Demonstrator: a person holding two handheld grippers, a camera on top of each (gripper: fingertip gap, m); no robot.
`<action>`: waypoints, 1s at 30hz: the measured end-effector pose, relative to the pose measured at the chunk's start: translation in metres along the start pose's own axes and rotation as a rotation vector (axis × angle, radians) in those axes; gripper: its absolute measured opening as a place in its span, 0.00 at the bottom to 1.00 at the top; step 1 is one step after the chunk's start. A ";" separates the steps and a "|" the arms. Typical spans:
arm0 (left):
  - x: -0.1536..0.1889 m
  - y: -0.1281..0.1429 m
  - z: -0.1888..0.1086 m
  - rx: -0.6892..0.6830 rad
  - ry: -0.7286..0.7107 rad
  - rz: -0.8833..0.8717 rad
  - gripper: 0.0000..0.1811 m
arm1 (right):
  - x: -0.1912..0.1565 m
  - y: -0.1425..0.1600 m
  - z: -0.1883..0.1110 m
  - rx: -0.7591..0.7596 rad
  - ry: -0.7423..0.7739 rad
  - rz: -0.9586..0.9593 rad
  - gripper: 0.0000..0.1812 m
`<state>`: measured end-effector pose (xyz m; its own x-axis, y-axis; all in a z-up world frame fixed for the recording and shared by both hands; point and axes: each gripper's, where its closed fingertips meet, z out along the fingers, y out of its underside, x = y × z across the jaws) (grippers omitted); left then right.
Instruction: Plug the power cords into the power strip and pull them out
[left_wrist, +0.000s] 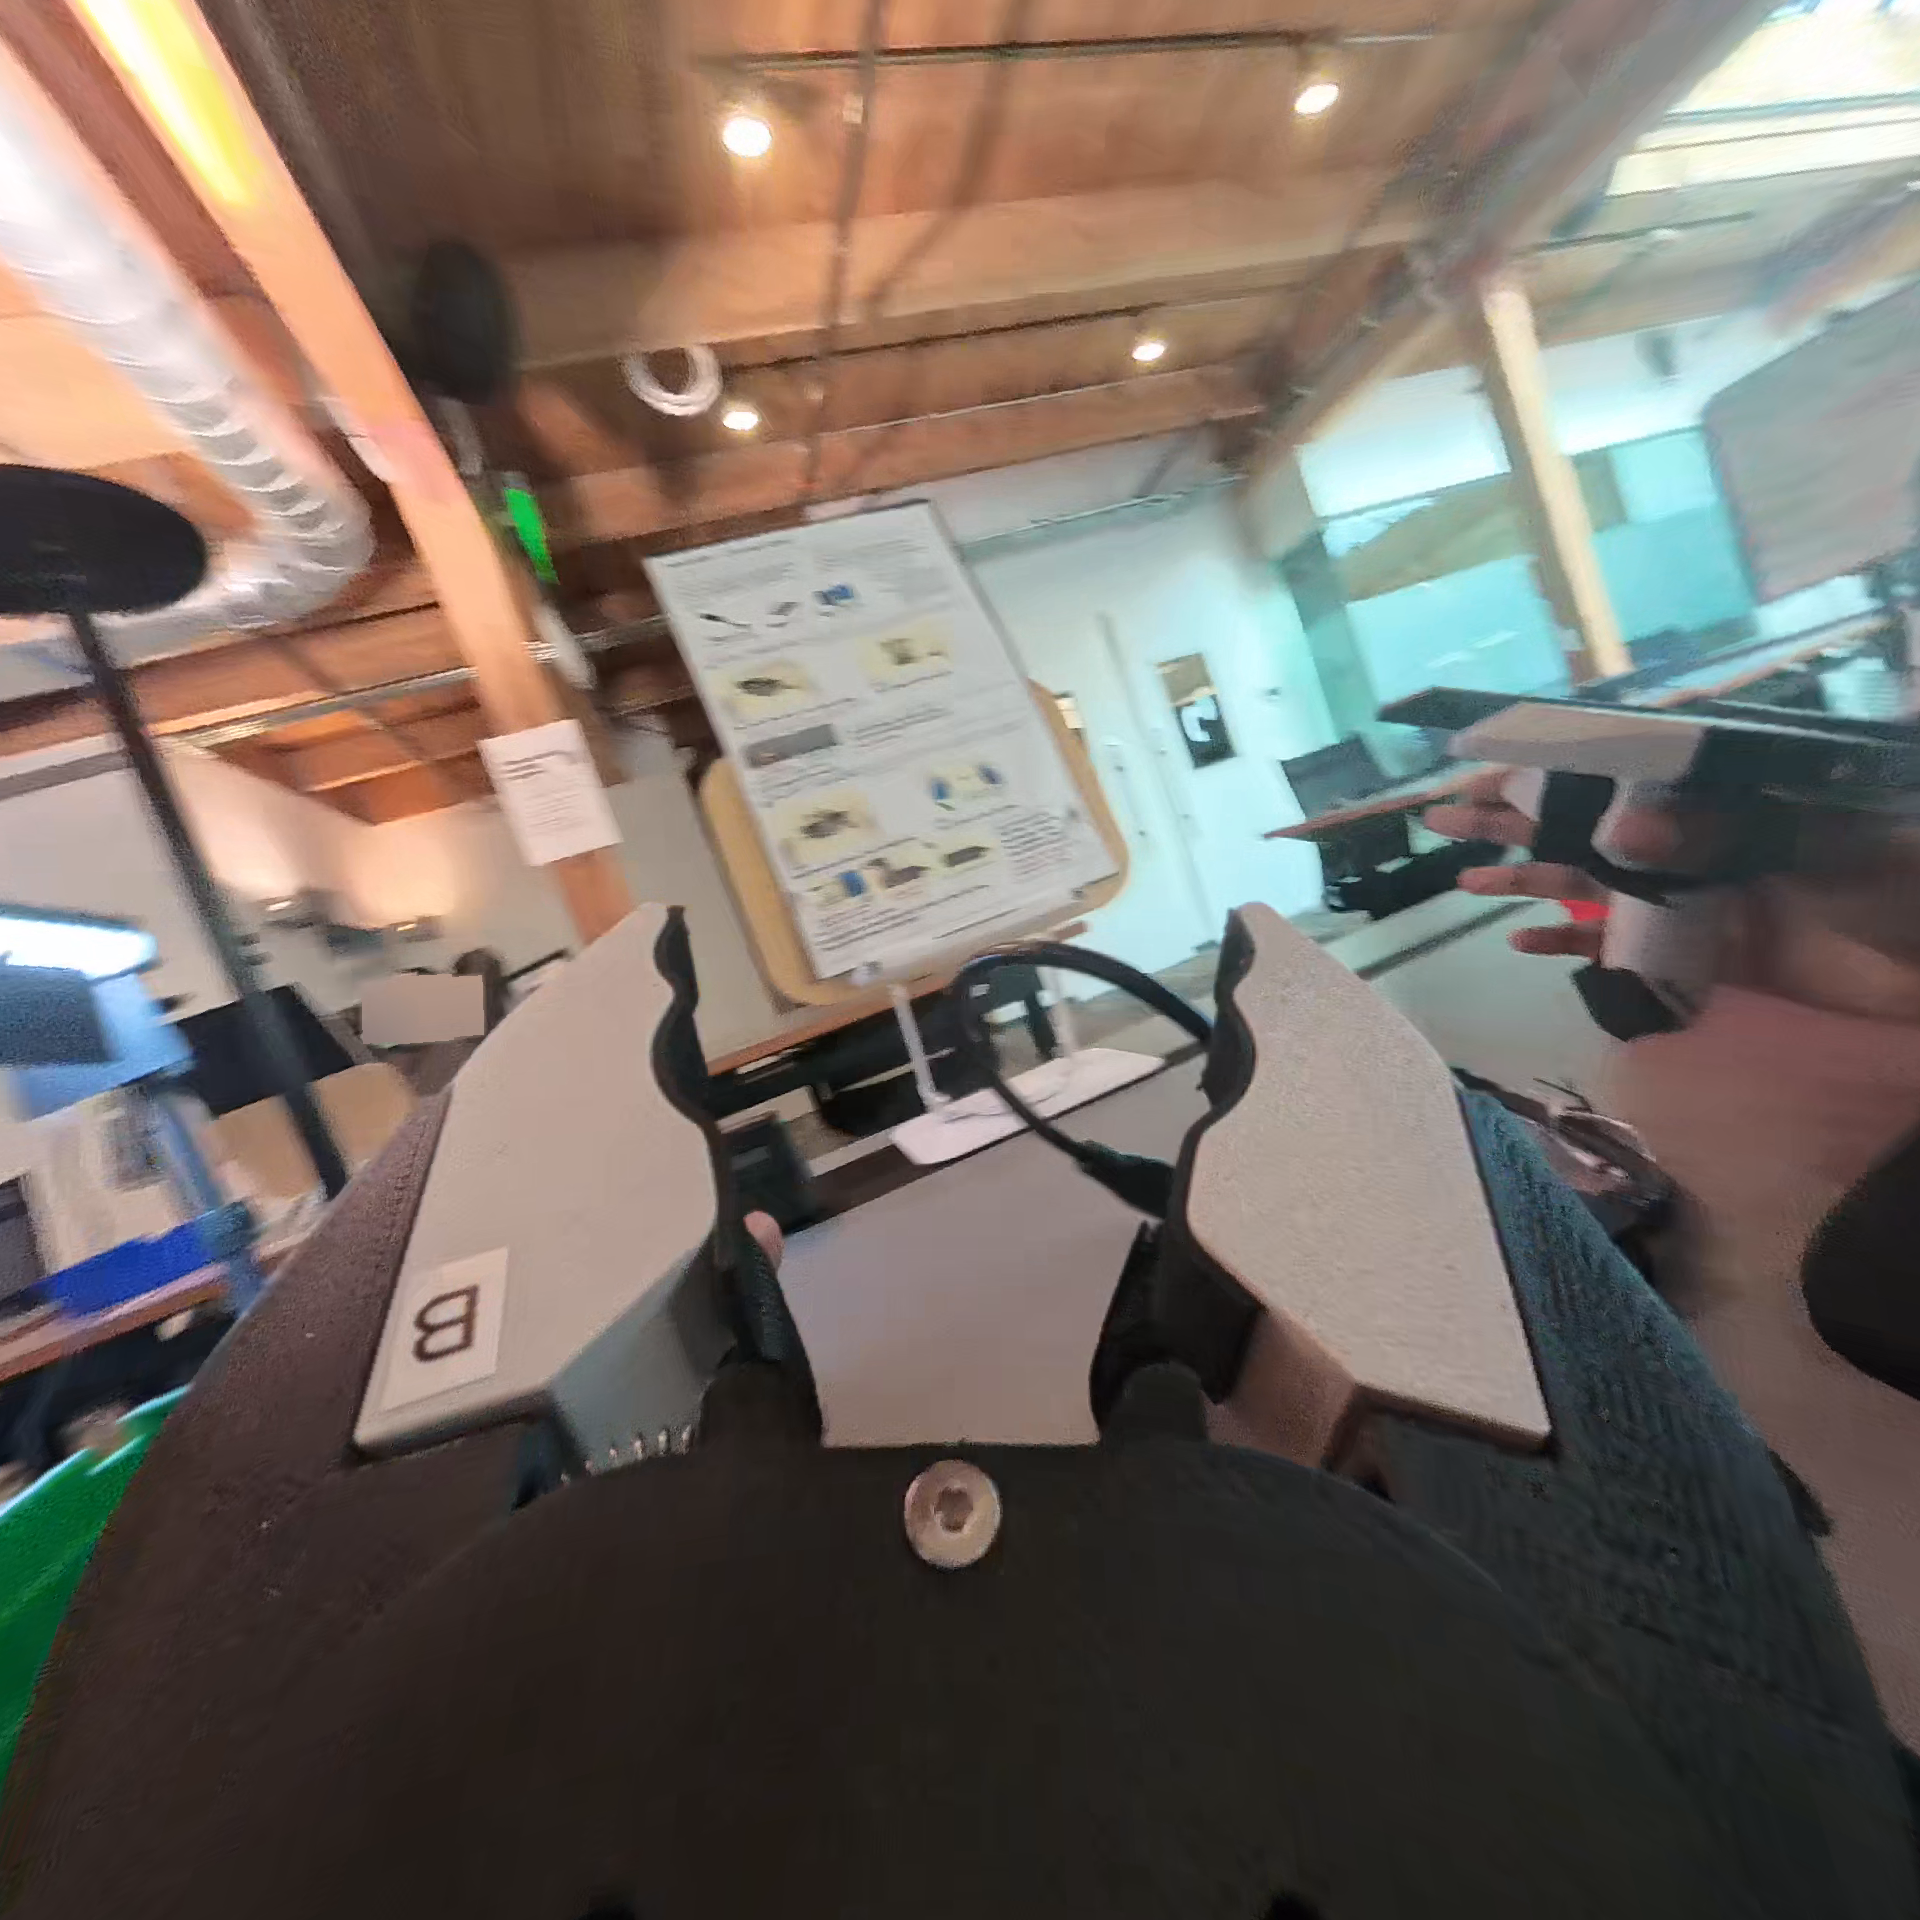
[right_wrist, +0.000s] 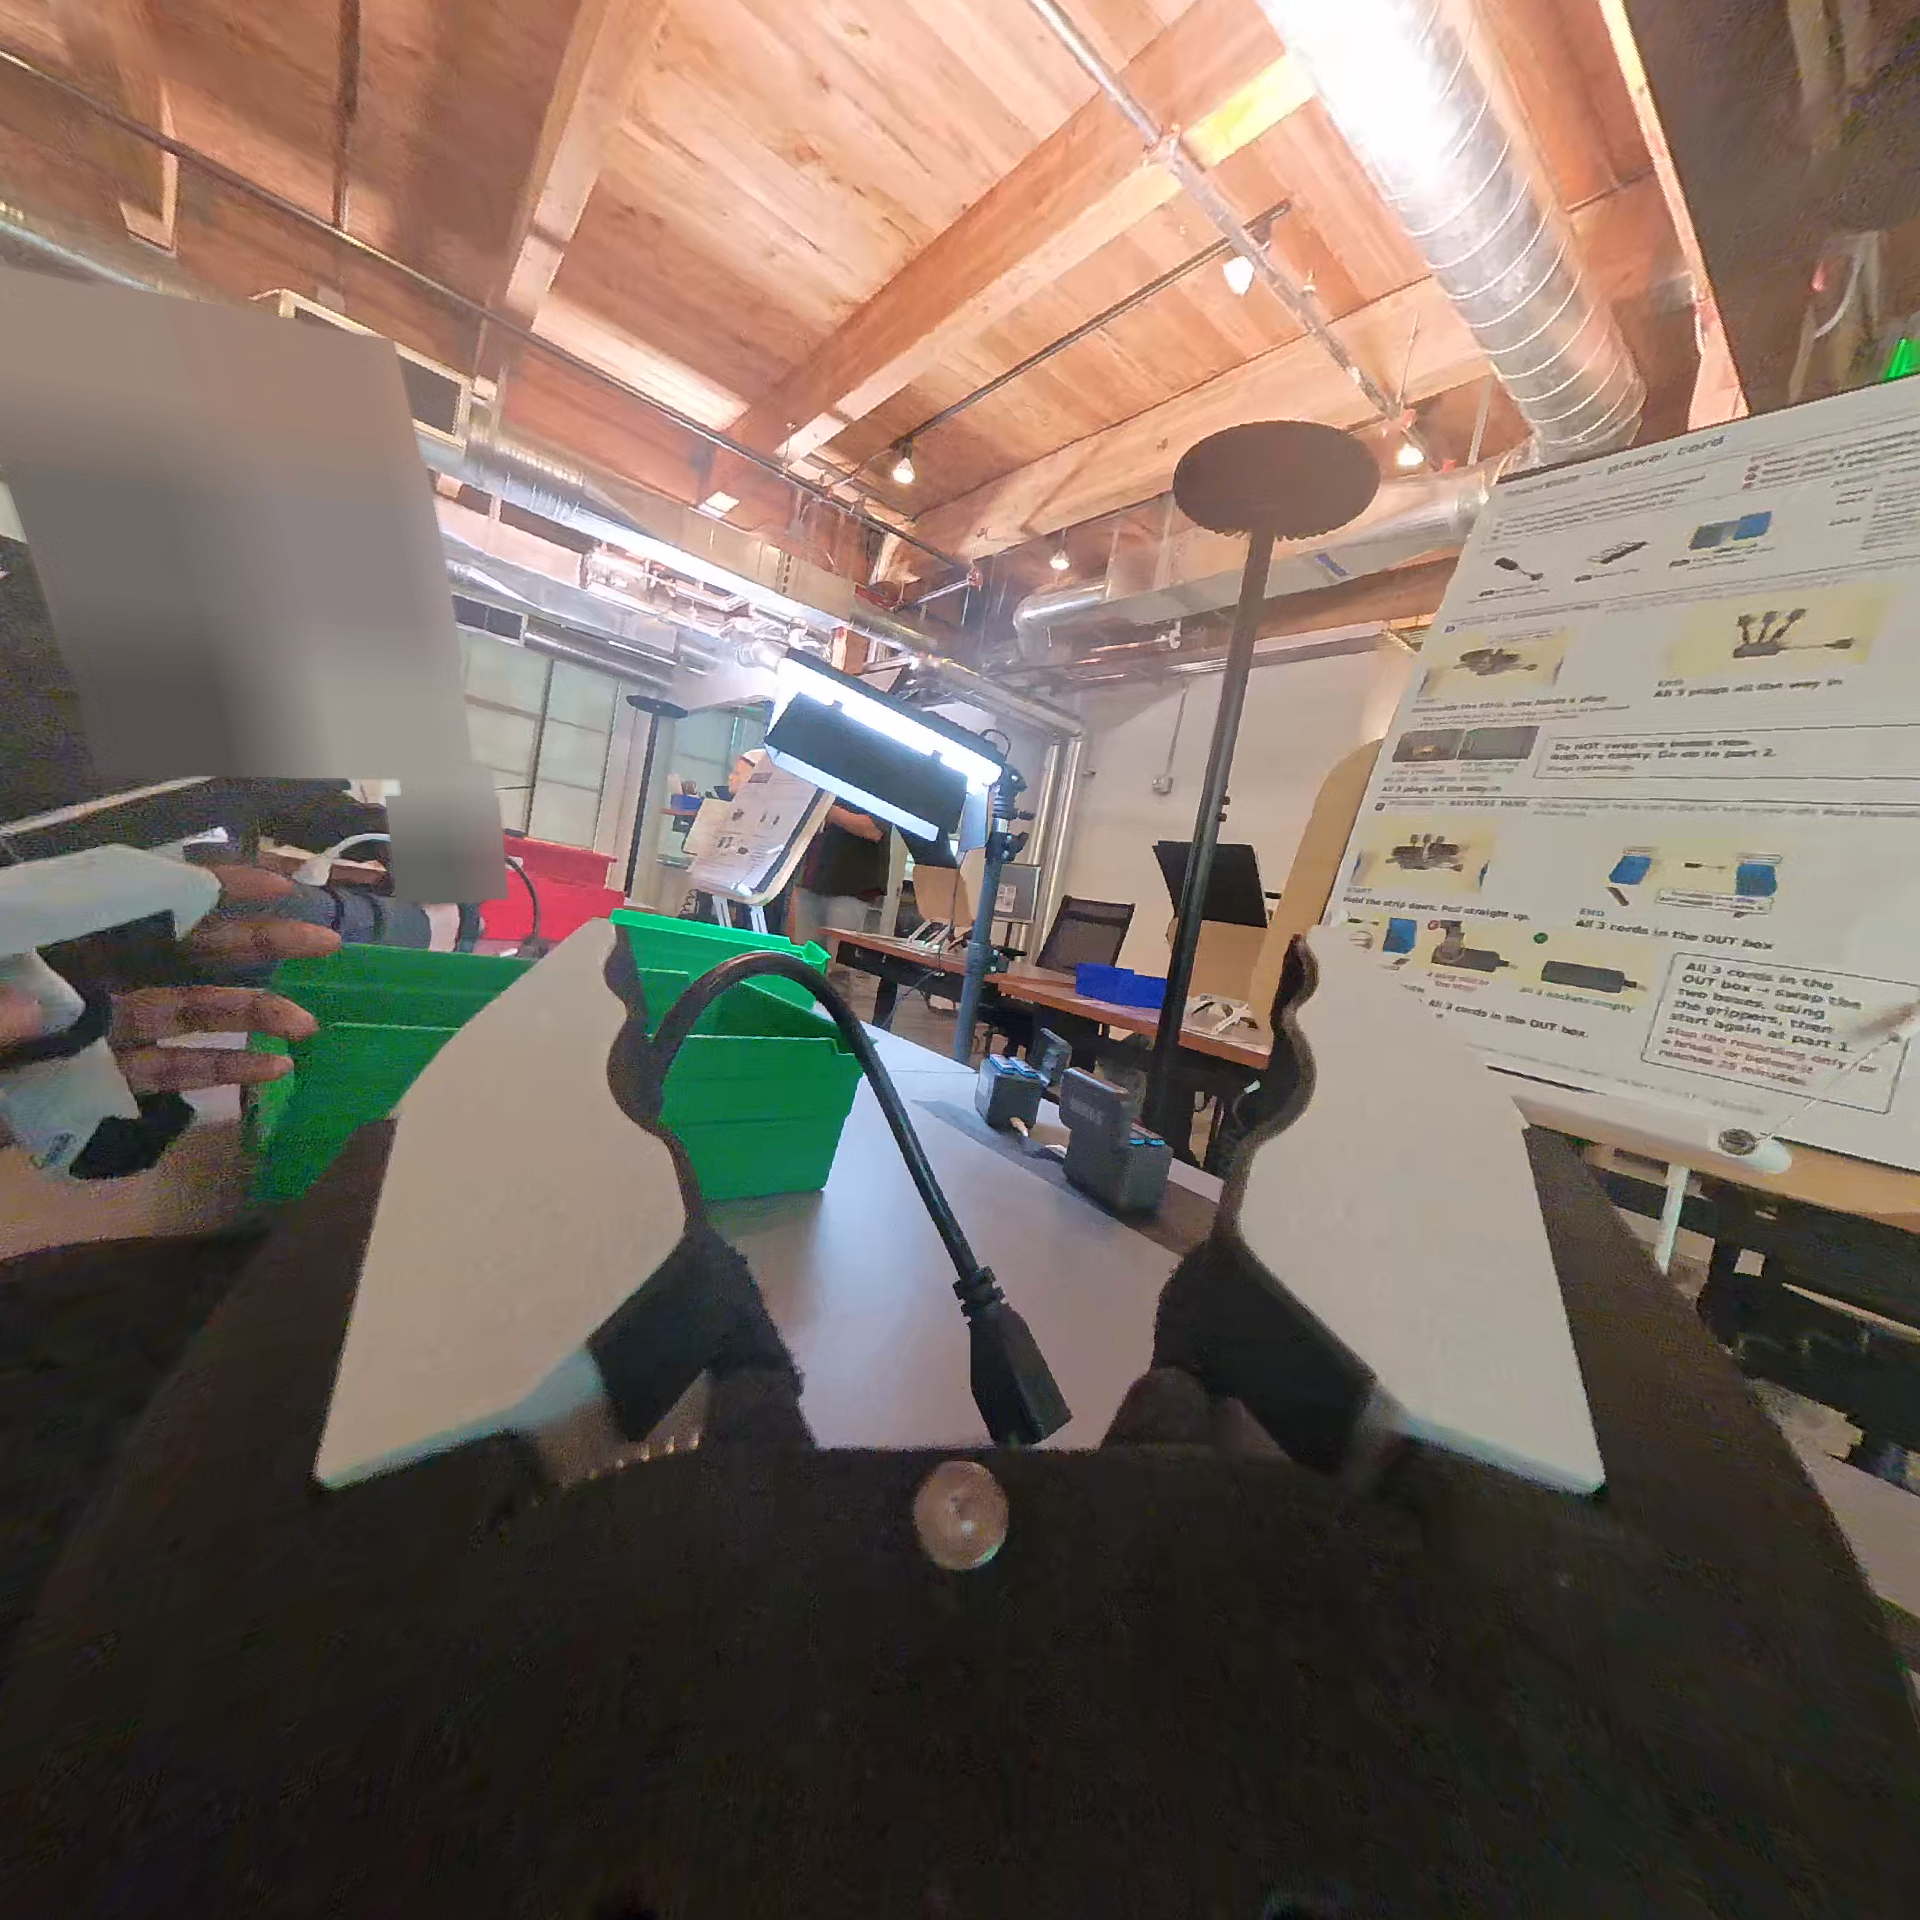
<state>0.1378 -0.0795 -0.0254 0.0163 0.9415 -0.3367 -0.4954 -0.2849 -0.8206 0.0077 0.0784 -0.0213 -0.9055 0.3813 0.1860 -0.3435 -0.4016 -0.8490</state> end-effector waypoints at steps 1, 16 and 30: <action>-0.011 -0.003 -0.011 -0.017 -0.044 0.007 0.50 | -0.002 0.003 0.001 -0.013 -0.007 -0.002 0.63; -0.177 0.146 -0.110 -1.599 0.316 0.040 0.38 | -0.009 0.034 0.007 -0.149 -0.073 0.026 0.64; -0.129 0.215 -0.056 -1.366 1.127 0.652 0.39 | -0.025 0.047 0.007 -0.198 -0.161 -0.018 0.65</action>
<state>0.0781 -0.2720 -0.1841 0.9019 0.2604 -0.3445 0.2703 -0.9626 -0.0201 0.0120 0.0440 -0.0625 -0.9331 0.2433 0.2648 -0.3188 -0.2189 -0.9222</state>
